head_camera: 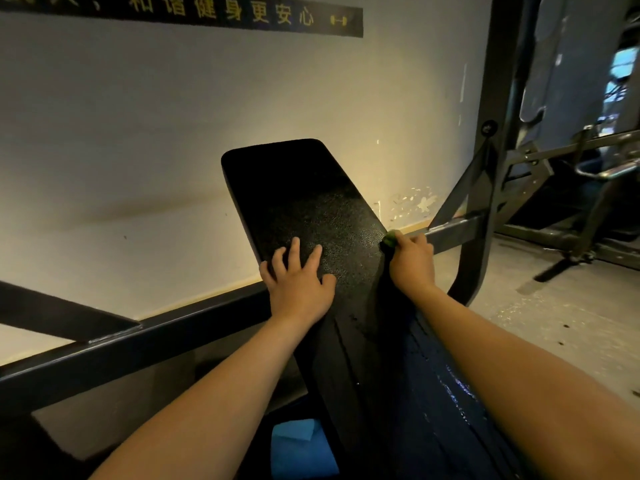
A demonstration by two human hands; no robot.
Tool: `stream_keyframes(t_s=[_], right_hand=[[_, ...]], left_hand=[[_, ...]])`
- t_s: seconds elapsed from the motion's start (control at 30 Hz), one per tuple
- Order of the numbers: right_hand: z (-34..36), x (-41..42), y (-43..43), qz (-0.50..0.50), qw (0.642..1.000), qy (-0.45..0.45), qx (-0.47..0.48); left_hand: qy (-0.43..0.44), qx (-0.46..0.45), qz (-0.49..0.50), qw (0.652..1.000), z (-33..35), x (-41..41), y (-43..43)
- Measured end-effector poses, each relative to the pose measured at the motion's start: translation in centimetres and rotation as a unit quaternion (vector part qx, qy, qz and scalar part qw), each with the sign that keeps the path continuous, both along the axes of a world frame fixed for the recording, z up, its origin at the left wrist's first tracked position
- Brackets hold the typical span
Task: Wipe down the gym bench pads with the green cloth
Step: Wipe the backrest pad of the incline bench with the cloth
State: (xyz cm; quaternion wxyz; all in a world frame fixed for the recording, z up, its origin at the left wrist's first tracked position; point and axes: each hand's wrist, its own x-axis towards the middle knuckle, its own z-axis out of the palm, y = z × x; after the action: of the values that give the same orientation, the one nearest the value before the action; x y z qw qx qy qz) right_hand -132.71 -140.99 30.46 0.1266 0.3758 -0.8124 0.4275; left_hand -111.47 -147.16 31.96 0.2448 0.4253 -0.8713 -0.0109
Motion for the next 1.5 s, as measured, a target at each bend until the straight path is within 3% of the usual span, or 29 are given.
stream_keyframes(t_s=[0.07, 0.2, 0.3, 0.4, 0.5, 0.57, 0.7, 0.83, 1.03, 1.17, 1.23, 1.37, 1.5], right_hand=[[0.3, 1.1, -0.8, 0.018, 1.0, 0.0, -0.018], [1.3, 4.7, -3.8, 0.185, 0.97, 0.159, -0.013], [2.5, 3.0, -5.0, 0.161, 0.966, 0.203, 0.0], [2.9, -0.7, -5.4, 0.071, 0.985, 0.159, -0.004], [3.4, -2.6, -6.1, 0.005, 1.0, 0.027, -0.004], [4.0, -1.9, -7.0, -0.006, 1.0, -0.007, -0.008], [5.9, 1.6, -10.3, 0.134, 0.981, 0.124, -0.06], [6.2, 1.7, -11.1, 0.21, 0.947, 0.243, 0.0], [3.9, -2.3, -7.2, 0.096, 0.986, 0.137, -0.03], [1.3, -2.0, -4.5, 0.019, 0.999, -0.041, -0.029], [1.1, -1.7, -3.8, 0.006, 0.998, -0.058, -0.026], [3.1, 0.4, -5.4, 0.062, 0.996, 0.038, -0.056], [4.7, 3.7, -8.8, 0.171, 0.974, 0.144, -0.041]], left_hand=[[-0.007, -0.012, 0.015, 1.0, -0.2, -0.2, 0.2], [-0.027, -0.034, 0.018, 0.999, 1.3, -1.1, -0.6], [-0.041, -0.031, 0.007, 0.999, 2.2, -2.5, -1.5], [-0.038, -0.045, 0.006, 0.998, 1.6, -3.2, -2.1], [-0.038, -0.054, 0.008, 0.998, 1.4, -3.4, -2.4], [-0.038, -0.052, 0.009, 0.998, 1.4, -3.4, -2.3], [-0.036, -0.067, 0.014, 0.997, 1.3, -3.5, -2.3], [-0.031, -0.073, 0.009, 0.997, 1.4, -3.4, -2.3], [-0.026, -0.061, 0.004, 0.998, 1.5, -3.3, -2.4], [-0.023, -0.058, -0.006, 0.998, 1.3, -3.1, -2.1], [-0.017, -0.057, -0.009, 0.998, 1.3, -3.0, -2.0], [-0.008, -0.064, -0.005, 0.998, 1.2, -3.1, -2.1], [0.073, -0.039, -0.025, 0.996, 1.4, -3.0, -2.3]])
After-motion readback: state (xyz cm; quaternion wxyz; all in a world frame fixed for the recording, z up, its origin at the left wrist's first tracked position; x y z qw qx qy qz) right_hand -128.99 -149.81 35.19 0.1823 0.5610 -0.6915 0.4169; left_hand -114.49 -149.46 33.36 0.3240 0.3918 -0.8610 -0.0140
